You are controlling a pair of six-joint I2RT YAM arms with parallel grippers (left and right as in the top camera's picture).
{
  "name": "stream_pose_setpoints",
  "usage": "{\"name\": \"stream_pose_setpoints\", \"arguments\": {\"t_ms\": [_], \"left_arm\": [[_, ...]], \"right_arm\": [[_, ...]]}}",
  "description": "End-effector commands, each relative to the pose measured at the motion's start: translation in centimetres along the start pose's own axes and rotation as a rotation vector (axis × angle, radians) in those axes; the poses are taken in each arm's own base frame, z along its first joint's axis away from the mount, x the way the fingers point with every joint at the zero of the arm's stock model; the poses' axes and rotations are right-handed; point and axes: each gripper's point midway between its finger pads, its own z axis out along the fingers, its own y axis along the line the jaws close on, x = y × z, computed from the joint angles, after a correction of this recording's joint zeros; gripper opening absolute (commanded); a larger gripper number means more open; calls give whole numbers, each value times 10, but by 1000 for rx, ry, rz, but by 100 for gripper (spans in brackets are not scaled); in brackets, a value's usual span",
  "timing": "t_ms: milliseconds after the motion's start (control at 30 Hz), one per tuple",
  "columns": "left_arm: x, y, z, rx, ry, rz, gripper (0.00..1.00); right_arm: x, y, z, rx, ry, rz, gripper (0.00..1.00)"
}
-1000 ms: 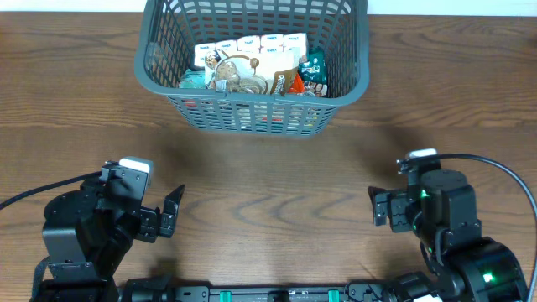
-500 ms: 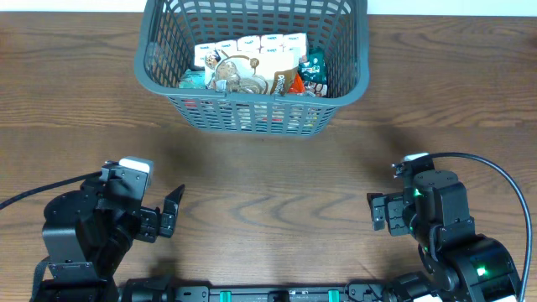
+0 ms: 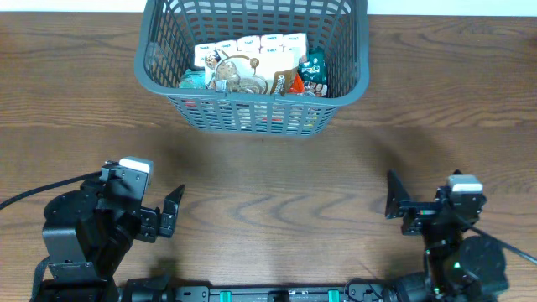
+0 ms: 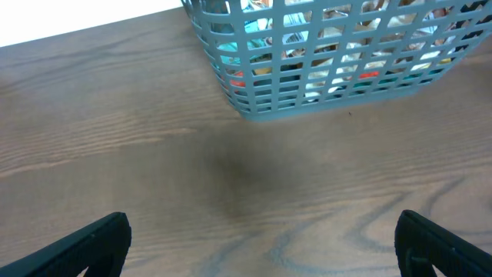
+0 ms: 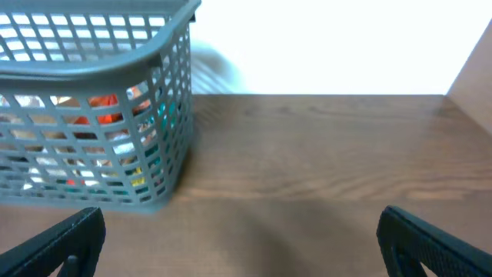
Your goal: Pack container
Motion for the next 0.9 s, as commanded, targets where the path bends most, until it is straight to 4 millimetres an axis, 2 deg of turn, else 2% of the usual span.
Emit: {"name": "stream_pose_setpoints", "arguments": {"t_ms": [0, 167, 400, 700, 867], "left_arm": [[0, -2, -1, 11, -4, -4, 99], [0, -2, -1, 11, -4, -4, 99], [0, -2, -1, 11, -4, -4, 98], [0, -2, -1, 11, -4, -4, 99], [0, -2, -1, 11, -4, -4, 99]], "right_arm": [[32, -5, 17, 25, -11, 22, 99], [55, -8, 40, 40, -107, 44, 99], [85, -18, 51, 78, -105, 50, 99], [93, 3, 53, -52, -72, -135, 99], [93, 1, 53, -35, -72, -139, 99]]}}
